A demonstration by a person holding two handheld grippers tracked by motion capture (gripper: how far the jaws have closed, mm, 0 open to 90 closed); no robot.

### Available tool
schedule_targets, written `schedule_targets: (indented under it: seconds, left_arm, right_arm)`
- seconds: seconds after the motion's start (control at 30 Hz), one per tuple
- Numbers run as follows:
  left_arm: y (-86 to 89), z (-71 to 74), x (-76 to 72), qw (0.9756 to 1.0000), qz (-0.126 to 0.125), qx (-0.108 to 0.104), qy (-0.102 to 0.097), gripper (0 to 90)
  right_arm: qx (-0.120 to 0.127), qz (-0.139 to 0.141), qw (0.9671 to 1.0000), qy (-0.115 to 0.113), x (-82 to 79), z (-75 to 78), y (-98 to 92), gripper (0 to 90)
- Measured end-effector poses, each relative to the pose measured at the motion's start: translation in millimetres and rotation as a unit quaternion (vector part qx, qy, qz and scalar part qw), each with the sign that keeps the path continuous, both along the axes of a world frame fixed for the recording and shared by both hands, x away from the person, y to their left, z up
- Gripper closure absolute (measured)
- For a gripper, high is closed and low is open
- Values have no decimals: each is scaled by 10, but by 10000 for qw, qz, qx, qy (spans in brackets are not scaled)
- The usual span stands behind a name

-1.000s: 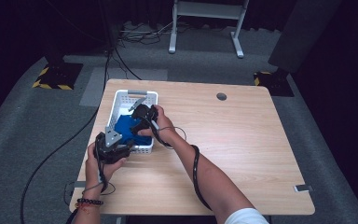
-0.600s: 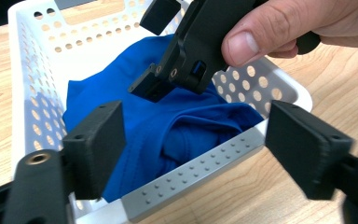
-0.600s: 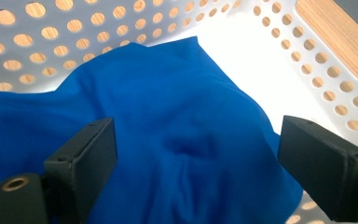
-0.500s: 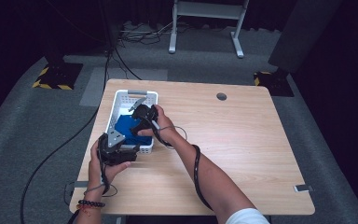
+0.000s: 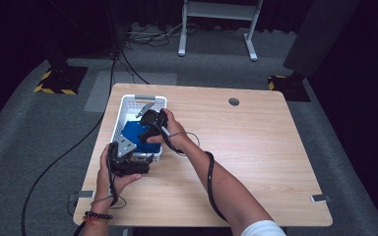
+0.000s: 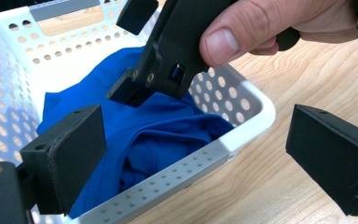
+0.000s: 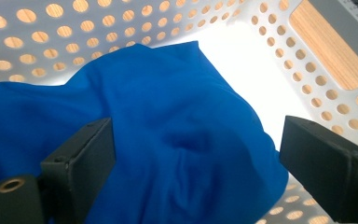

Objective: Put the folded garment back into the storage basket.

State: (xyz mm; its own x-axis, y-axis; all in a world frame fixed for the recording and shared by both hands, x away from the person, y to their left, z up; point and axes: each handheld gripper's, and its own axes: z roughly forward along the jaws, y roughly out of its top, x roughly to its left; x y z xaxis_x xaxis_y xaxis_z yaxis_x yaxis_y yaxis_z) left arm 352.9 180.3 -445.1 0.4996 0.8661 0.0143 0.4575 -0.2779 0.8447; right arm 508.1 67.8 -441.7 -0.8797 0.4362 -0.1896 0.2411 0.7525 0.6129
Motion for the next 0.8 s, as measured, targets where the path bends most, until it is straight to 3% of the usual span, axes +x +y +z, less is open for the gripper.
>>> schedule_targets:
  seconds: [0.1, 0.2, 0.47, 0.8]
  left_arm:
    - [-41, 6, -5, 10000, -29, 87, -8, 44]
    - [-57, 29, -30, 10000, -37, 35, -44, 39]
    - [-165, 98, -103, 9997, -44, 106, -212, 39]
    - [-259, 178, -185, 9993, -176, 3, -341, 38]
  right_arm:
    - [14, -1, 10000, -17, 2, 9, -27, 110]
    - [23, -18, 10000, -32, 5, 23, -70, 109]
    - [22, 37, 9997, -229, -65, 274, -246, 105]
    - [-129, 177, 9989, -416, -195, 413, -357, 99]
